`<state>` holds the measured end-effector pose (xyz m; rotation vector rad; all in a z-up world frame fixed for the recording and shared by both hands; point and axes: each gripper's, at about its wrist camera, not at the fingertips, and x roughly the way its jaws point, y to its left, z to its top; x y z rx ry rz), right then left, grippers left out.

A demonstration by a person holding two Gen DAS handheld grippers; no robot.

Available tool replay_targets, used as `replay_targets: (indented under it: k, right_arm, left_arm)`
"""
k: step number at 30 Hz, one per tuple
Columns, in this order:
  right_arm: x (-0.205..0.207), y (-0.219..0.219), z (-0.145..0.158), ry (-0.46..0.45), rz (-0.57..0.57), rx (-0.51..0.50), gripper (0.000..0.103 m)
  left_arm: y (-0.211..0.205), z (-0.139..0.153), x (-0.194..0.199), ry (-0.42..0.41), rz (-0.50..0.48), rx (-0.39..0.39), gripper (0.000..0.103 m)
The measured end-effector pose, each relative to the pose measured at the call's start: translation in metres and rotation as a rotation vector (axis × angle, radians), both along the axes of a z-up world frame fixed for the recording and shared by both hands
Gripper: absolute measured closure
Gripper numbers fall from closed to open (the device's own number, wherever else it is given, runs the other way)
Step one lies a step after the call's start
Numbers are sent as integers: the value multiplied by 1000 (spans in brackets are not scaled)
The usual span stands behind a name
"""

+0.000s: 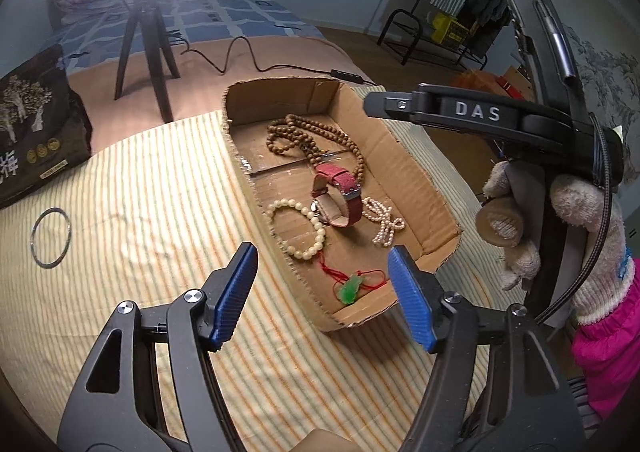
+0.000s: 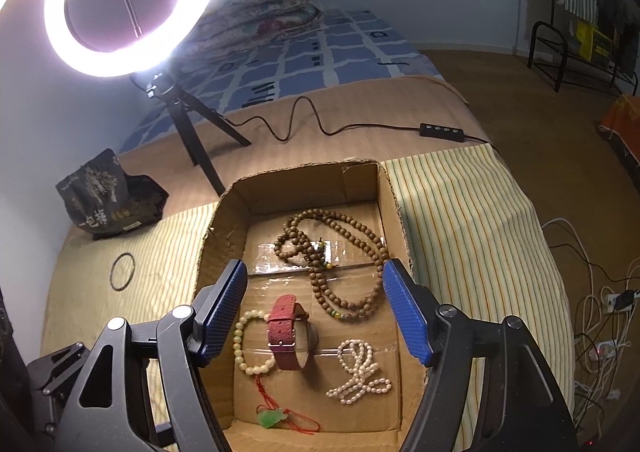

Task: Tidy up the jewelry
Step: 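Move left tool to the black ring while right tool moves to a pearl earring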

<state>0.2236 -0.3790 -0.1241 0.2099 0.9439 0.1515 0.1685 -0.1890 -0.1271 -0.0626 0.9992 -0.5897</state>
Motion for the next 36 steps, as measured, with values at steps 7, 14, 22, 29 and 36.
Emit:
replay_targets:
  k: [7,14,22,29,36]
  right_arm:
    - [-12,10,12,-23,17,-22,33]
    - [-31,28,26,-53,50,-15,33]
    - [-54,73,34,-83,151,-38,33]
    - [-71,122,20,-68,290,-54,33]
    - [-81,159,-5,-19,377,-68,33]
  left_arm:
    - [32,10,-1,-17,34,20,34]
    - [78,17,2,-31,104,47,34]
    - [155,18,8,-39,229,75,27]
    - [218,3,15,-13,351,91,27]
    - [254,-10,21,13,427,74,27]
